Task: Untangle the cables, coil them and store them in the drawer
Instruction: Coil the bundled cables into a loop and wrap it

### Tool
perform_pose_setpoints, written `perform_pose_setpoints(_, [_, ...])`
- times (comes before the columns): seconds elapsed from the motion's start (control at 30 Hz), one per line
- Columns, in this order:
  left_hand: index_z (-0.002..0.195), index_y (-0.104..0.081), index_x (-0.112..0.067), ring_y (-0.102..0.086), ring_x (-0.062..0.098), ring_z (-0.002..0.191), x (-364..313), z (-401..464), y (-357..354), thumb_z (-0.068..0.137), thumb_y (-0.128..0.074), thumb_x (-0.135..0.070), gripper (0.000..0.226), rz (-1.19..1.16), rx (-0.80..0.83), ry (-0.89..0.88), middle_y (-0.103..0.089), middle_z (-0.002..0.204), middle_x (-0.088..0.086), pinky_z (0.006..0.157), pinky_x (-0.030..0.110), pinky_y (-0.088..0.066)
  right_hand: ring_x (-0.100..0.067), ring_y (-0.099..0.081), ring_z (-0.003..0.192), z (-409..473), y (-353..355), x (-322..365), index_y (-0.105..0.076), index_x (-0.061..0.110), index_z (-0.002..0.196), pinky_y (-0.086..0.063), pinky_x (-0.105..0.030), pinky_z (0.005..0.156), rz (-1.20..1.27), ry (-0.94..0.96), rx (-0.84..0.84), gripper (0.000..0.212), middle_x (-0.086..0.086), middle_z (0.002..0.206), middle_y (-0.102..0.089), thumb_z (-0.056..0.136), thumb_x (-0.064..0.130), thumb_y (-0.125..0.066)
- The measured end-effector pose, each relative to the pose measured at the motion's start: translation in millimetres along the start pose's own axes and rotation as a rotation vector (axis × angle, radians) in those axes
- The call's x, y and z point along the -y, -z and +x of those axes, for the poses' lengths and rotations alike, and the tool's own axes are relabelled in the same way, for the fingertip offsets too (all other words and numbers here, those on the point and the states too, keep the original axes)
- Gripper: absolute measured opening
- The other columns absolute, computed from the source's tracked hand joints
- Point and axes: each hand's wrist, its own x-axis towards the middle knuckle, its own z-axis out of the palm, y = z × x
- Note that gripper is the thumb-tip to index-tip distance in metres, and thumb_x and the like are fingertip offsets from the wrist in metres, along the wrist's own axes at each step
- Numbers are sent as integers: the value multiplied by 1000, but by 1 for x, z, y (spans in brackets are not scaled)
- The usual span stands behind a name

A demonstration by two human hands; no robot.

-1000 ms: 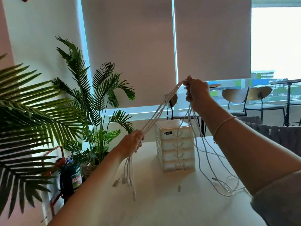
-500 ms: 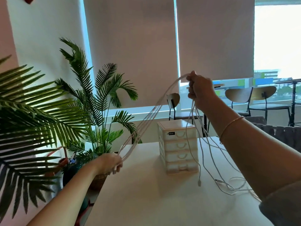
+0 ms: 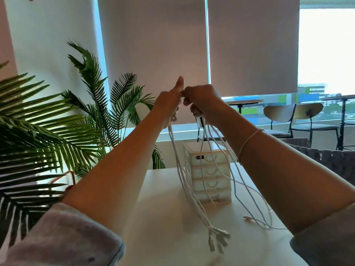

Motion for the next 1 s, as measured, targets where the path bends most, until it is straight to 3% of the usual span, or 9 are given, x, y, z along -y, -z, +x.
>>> perform_pose_setpoints(0.13, [60, -51, -17, -24, 7, 30, 13, 2, -8, 78, -60, -60, 47, -72, -64, 15, -30, 46, -1, 39, 19, -23, -10, -36, 32, -16, 14, -9, -54, 1, 70, -30, -19, 42, 234, -123, 139, 19, -9, 60, -59, 86, 5, -45])
perform_pose_setpoints(0.23, [64, -49, -16, -23, 5, 26, 17, 6, -8, 76, -65, -54, 43, -110, -91, 47, -29, 45, -3, 36, 16, -22, -9, -35, 29, -23, 22, -27, -52, 0, 75, -31, -17, 40, 218, -195, 170, 17, -2, 45, -59, 85, -2, -38])
perform_pose_setpoints(0.33, [81, -56, -14, -23, 5, 28, 21, 10, 1, 77, -68, -48, 36, -157, -167, 77, -30, 46, -4, 33, 18, -21, -13, -39, 35, -31, 34, -56, -54, 2, 75, -30, -19, 40, 75, -177, 180, 16, -5, 54, -63, 85, -3, -41])
perform_pose_setpoints(0.53, [70, -52, -19, -30, 4, 32, 26, 14, 31, 79, -67, -45, 31, -243, -334, 140, -37, 47, -5, 36, 19, -25, -12, -34, 38, -54, 69, -132, -53, 16, 71, -26, -17, 35, -326, -194, 282, 28, -9, 62, -57, 86, -8, -48])
perform_pose_setpoints(0.73, [112, -60, -12, -28, 8, 47, 32, 15, 43, 81, -66, -42, 44, -298, -415, 137, -33, 55, -4, 36, 17, -25, -11, -43, 38, -76, 109, -186, -56, 19, 64, -32, -17, 34, -528, -242, 262, 34, -2, 58, -60, 83, -7, -45])
perform_pose_setpoints(0.83, [96, -60, -18, -28, 7, 43, 37, 12, 42, 85, -62, -43, 28, -329, -422, 159, -29, 54, -5, 36, 16, -26, -20, -65, 71, -76, 122, -218, -58, 26, 67, -53, -27, 61, -803, -287, 304, 28, -4, 81, -68, 87, 7, -49])
perform_pose_setpoints(0.9, [82, -55, -21, -27, 5, 41, 38, 13, 56, 89, -56, -42, 23, -395, -452, 135, -28, 56, -6, 37, 15, -26, -23, -63, 100, -87, 139, -237, -65, 19, 94, -51, -30, 84, -1190, -372, 370, 25, -8, 108, -66, 91, 16, -40])
perform_pose_setpoints(0.93, [79, -53, -22, -27, 4, 41, 37, 13, 64, 90, -55, -42, 23, -397, -471, 123, -28, 57, -6, 37, 15, -26, -21, -62, 103, -96, 150, -248, -65, 16, 104, -51, -29, 88, -1282, -449, 374, 30, -7, 114, -64, 91, 18, -38])
perform_pose_setpoints(1.0, [80, -54, -19, -28, 5, 42, 33, 14, 77, 89, -56, -43, 25, -314, -479, 118, -29, 56, -7, 34, 15, -26, -17, -62, 100, -107, 165, -258, -68, 21, 100, -51, -26, 86, -1271, -568, 301, 27, -2, 113, -66, 90, 21, -43])
